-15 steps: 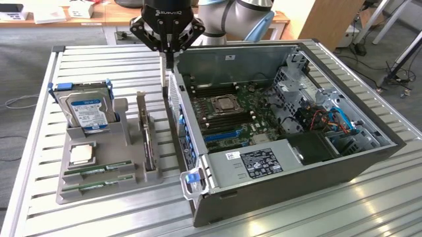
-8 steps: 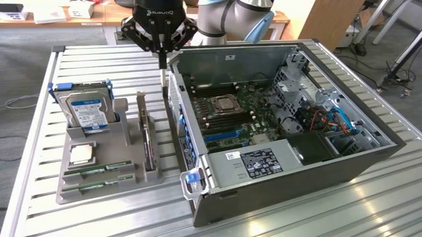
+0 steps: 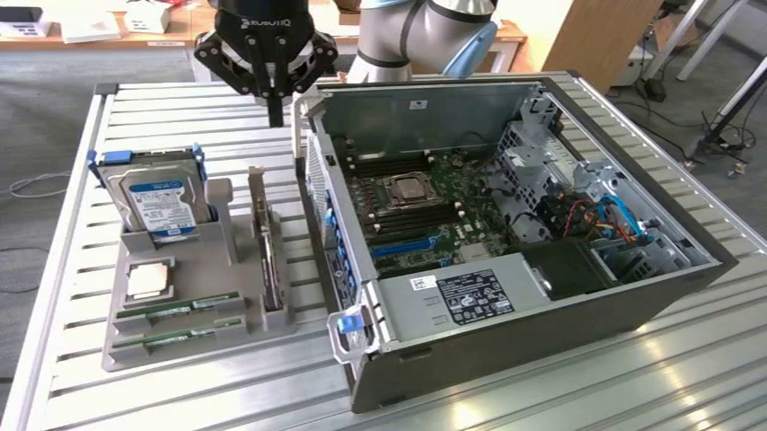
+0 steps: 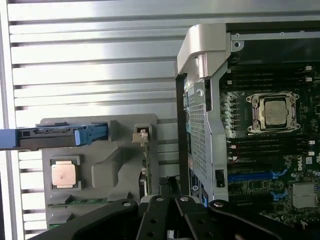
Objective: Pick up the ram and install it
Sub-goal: 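Reach for the ram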
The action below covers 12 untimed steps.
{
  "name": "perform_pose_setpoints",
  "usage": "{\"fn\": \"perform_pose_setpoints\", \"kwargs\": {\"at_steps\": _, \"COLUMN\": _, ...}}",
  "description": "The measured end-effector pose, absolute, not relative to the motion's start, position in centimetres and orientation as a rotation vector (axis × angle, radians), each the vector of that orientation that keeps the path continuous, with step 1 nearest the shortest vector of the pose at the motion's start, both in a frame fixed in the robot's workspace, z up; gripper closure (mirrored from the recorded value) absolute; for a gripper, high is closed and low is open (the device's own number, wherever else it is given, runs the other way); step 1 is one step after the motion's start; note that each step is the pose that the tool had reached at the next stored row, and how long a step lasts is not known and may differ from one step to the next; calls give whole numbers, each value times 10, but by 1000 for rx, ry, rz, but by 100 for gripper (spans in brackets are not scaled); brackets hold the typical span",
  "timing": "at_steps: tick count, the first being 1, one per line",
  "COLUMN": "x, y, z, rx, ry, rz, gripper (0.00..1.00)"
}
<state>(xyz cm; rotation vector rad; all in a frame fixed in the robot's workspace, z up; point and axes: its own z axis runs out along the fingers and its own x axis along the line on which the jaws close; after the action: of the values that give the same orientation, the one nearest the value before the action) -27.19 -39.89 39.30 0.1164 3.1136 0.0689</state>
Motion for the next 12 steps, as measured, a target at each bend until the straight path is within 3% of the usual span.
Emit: {"fn": "perform_pose_setpoints", "kwargs": {"at_steps": 12, "x": -301, "y": -399, "z": 393, "rx": 117, "ry": 3114, "rz": 69, "gripper": 89}}
